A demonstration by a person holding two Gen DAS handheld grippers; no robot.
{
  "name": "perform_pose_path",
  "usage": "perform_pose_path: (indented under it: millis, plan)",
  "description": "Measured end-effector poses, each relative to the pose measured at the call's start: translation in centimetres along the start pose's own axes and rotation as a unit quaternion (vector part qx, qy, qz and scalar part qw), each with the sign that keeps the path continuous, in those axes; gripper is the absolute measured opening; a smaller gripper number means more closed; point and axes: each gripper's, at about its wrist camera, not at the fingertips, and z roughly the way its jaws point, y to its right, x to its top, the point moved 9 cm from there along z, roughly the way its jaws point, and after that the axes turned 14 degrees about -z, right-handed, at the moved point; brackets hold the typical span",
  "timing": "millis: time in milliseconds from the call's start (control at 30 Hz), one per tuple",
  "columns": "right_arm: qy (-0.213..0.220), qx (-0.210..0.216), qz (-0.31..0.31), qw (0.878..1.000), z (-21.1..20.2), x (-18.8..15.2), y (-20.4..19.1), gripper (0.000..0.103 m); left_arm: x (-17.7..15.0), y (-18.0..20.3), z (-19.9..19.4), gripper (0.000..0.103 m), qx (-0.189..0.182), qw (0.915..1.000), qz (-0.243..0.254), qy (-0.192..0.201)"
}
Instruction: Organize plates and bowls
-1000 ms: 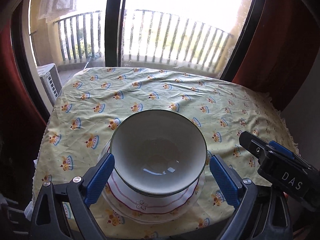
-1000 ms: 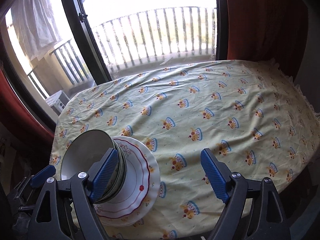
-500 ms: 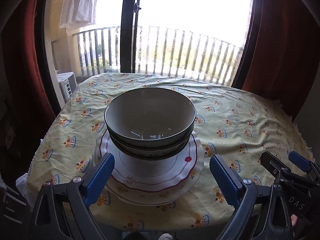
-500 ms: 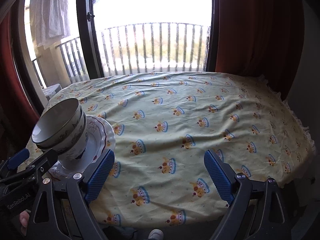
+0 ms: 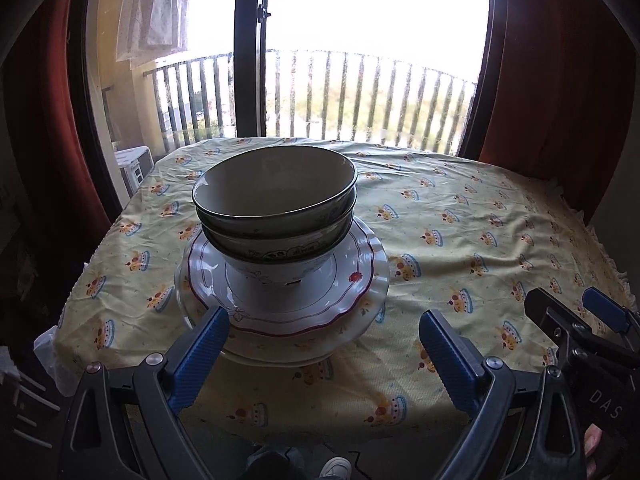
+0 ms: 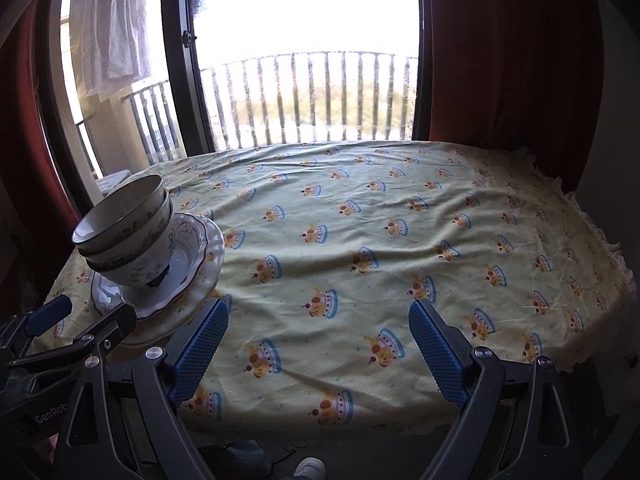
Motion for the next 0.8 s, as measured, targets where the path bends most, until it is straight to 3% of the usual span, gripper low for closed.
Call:
perform_pose_path:
  millis: [800]
  plan:
    - [-0.001,-0.013,0.014,1.000,0.3,0.0,1.8,0.098,0.5,1.6,-0.2,0.103,0.007,0.9999,0.006,0.012]
